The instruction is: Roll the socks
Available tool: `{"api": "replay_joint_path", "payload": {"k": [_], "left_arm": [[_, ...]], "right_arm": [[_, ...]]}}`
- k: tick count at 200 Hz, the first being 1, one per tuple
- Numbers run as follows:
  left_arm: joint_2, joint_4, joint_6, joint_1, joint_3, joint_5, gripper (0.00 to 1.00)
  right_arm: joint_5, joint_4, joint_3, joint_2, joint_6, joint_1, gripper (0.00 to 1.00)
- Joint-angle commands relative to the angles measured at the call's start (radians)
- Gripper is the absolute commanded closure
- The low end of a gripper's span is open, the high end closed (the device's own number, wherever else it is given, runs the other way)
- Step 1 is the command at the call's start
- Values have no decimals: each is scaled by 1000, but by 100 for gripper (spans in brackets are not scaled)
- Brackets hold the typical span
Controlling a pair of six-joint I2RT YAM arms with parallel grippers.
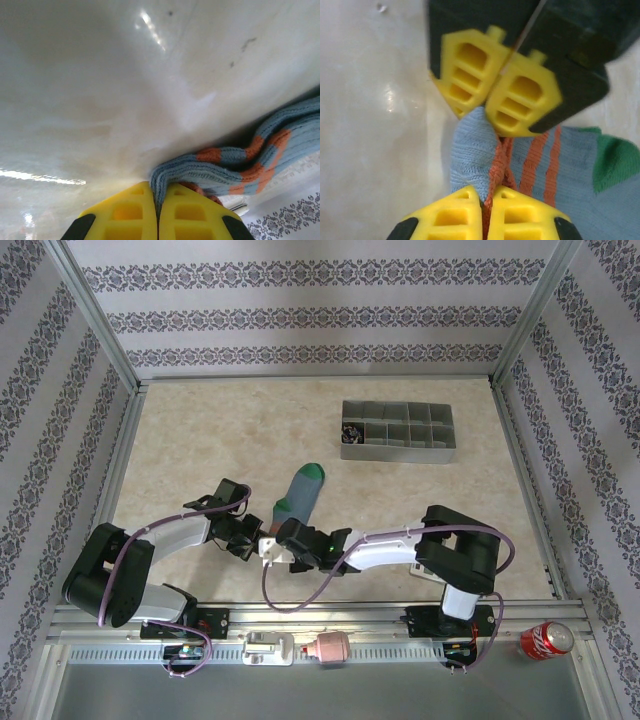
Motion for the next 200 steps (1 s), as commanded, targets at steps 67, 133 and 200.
{"api": "replay_joint_path", "payload": {"k": [67, 133, 200], "left_arm": [[-174, -50, 15, 39, -2, -56, 52], [-155, 211, 38, 18, -84, 53, 66], [-70, 323, 47, -23, -101, 29, 69]], "right_arm": [[-580, -260, 69, 66, 252, -235, 100], [-832, -326, 137, 181, 385, -366, 100], [-917, -355, 153, 230, 417, -440, 100]]}}
